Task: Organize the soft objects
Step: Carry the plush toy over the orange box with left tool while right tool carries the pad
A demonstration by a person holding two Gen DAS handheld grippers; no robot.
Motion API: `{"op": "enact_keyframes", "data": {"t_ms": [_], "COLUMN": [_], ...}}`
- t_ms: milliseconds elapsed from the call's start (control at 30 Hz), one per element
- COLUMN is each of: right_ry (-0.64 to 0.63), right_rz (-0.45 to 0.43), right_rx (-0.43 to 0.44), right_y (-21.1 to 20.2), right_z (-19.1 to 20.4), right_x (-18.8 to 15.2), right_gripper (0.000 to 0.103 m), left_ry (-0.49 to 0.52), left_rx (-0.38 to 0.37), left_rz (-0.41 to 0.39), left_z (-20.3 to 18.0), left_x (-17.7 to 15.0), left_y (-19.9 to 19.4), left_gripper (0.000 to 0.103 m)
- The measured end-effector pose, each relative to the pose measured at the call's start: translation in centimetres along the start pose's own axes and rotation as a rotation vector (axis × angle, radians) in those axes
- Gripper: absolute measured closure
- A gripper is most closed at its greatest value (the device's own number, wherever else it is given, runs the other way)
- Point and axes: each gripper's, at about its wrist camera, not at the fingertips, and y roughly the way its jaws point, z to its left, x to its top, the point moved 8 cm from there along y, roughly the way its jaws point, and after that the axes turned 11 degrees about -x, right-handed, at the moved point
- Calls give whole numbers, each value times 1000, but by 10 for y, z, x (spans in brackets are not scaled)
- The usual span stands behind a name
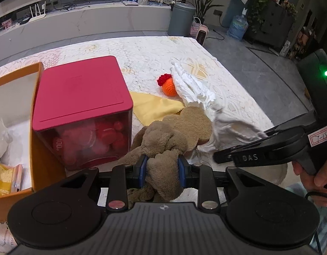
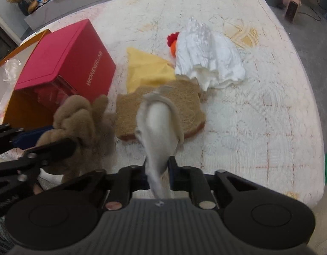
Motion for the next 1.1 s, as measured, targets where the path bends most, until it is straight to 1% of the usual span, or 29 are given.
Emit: {"op": "enact_keyframes", "data": {"t_ms": [67,167,333,400,567,733,967,1100], "right_ry": [-20,-48,-80,-95,-142,-181,-245,-292], "right_rz": [-9,-32,-85,-97,-111,-154,-219,-263], "right_rx": [-24,-37,-33,-29,-9,20,74,111], "right_y": [-5,-18,-46,-56,-77,-103,-138,-156], "right_z": [0,4,13,19,42,68,112,144], "right_x": [0,-1,3,3,1,3,11,22], "right_gripper": [100,101,101,101,101,101,101,101], "left_ry": [-2,3,3,1,20,39,7,4], "left_rx": [-8,-21,-46,-43,-19,13,18,98], "left_rz": [-10,-24,-44,-42,-63,-105,-160,-222], "left_z": [1,-1,-6,-6,-6,-1,26,53], "left_x": [-1,-2,-4,-5,-3,1,9,15], "left_y": [-3,-11,-32,-42,-71,-105,-158,-191], "left_gripper": [70,70,70,70,70,70,72,72]}}
